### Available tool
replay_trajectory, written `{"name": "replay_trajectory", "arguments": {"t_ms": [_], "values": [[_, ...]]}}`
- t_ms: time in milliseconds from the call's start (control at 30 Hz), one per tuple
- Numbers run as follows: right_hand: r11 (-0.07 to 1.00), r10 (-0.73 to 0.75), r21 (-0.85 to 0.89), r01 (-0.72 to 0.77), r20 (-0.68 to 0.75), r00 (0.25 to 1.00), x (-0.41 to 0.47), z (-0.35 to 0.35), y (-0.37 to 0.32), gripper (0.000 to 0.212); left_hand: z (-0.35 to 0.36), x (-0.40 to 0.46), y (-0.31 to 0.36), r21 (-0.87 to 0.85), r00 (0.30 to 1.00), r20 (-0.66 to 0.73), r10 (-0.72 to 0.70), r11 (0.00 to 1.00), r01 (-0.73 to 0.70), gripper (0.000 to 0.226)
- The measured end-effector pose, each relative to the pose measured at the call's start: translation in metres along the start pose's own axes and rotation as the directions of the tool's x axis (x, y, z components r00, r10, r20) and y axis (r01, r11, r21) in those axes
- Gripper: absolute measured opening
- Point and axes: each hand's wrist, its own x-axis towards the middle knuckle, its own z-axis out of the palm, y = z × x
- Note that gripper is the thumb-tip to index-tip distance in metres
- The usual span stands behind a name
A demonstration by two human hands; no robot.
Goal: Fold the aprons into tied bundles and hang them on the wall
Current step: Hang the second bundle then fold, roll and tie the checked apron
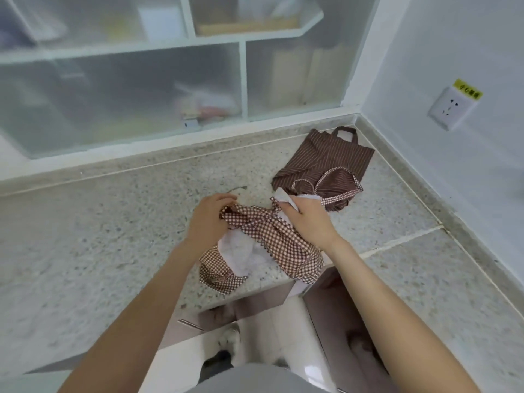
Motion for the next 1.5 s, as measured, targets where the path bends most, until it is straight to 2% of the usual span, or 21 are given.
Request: {"name": "replay_trajectory", "arguments": {"t_ms": [133,200,233,367,467,533,567,633,667,733,800,900,1000,1067,1133,1200,1233,1300,1367,1433,1500], "values": [[0.970,0.047,-0.238,-0.057,-0.046,0.998,0.021,0.011,0.003,0.020,-0.030,0.003,-0.045,0.004,0.997,-0.018,-0.077,0.997,0.077,0.036],[0.954,0.083,-0.286,-0.092,-0.043,0.996,0.028,0.019,0.011,0.009,-0.041,0.006,-0.068,0.057,0.993,0.015,-0.117,0.992,0.116,0.037],[0.947,0.100,-0.302,-0.108,-0.040,0.994,0.030,0.025,0.013,0.010,-0.048,0.007,-0.079,0.076,0.989,0.049,-0.141,0.988,0.137,0.037],[0.931,0.158,-0.339,-0.133,0.046,0.986,0.029,0.050,0.014,0.035,-0.060,-0.001,-0.118,0.072,0.935,0.295,-0.195,0.981,0.182,0.035],[0.971,0.102,-0.231,-0.067,0.141,0.985,0.028,0.072,0.006,0.027,-0.062,-0.008,-0.140,0.153,0.849,0.485,-0.209,0.976,0.153,0.040],[0.985,0.048,-0.171,-0.020,0.157,0.987,0.034,0.090,-0.004,0.021,-0.064,-0.007,-0.146,0.159,0.808,0.554,-0.202,0.978,0.135,0.047],[0.988,0.018,-0.155,0.006,0.154,0.988,0.038,0.099,-0.011,0.020,-0.065,-0.005,-0.144,0.110,0.814,0.551,-0.183,0.983,0.147,0.048],[0.990,-0.052,-0.121,0.073,0.168,0.984,0.051,0.120,-0.028,0.024,-0.067,0.002,-0.136,-0.112,0.864,0.473,-0.174,0.961,0.254,0.038],[0.986,-0.095,-0.115,0.121,0.204,0.974,0.057,0.132,-0.038,0.030,-0.066,0.005,-0.133,-0.250,0.877,0.426,-0.221,0.903,0.349,0.031],[0.958,-0.207,-0.125,0.259,0.322,0.924,0.063,0.153,-0.051,0.048,-0.062,0.008,-0.124,-0.462,0.832,0.433,-0.346,0.707,0.535,0.033],[0.926,-0.279,-0.125,0.356,0.406,0.870,0.066,0.169,-0.058,0.057,-0.057,0.008,-0.125,-0.523,0.784,0.494,-0.376,0.592,0.614,0.034],[0.930,-0.309,-0.088,0.358,0.345,0.887,0.065,0.172,-0.055,0.041,-0.050,0.006,-0.133,-0.542,0.799,0.499,-0.337,0.598,0.591,0.014],[0.967,-0.218,-0.103,0.233,0.142,0.966,0.068,0.168,-0.036,0.024,-0.041,0.011,-0.149,-0.496,0.844,0.396,-0.362,0.689,0.528,0.013],[0.987,-0.083,-0.128,0.093,0.079,0.993,0.070,0.168,-0.017,0.027,-0.039,0.016,-0.157,-0.371,0.880,0.275,-0.386,0.802,0.468,0.018],[0.979,0.027,-0.204,-0.010,0.082,0.996,0.068,0.171,0.001,0.043,-0.042,0.017,-0.168,-0.194,0.888,0.106,-0.448,0.866,0.460,0.022],[0.941,0.094,-0.333,-0.052,0.109,0.990,0.065,0.178,0.011,0.065,-0.047,0.015,-0.192,-0.064,0.862,-0.048,-0.504,0.863,0.501,0.027],[0.920,0.138,-0.384,-0.073,0.144,0.980,0.063,0.182,0.014,0.076,-0.048,0.012,-0.204,-0.008,0.853,-0.082,-0.516,0.856,0.517,0.029],[0.904,0.252,-0.405,-0.135,0.252,0.934,0.062,0.192,0.016,0.094,-0.043,0.008,-0.222,0.065,0.833,-0.020,-0.552,0.831,0.552,0.046],[0.906,0.337,-0.362,-0.217,0.313,0.888,0.066,0.204,0.016,0.108,-0.030,0.005,-0.226,0.087,0.803,0.138,-0.580,0.815,0.573,0.077],[0.896,0.405,-0.328,-0.300,0.323,0.855,0.073,0.213,0.016,0.113,-0.013,0.004,-0.220,0.107,0.785,0.256,-0.563,0.824,0.556,0.105],[0.861,0.473,-0.359,-0.359,0.311,0.824,0.078,0.223,0.018,0.112,0.004,0.005,-0.218,0.129,0.778,0.318,-0.542,0.838,0.531,0.120]]}}
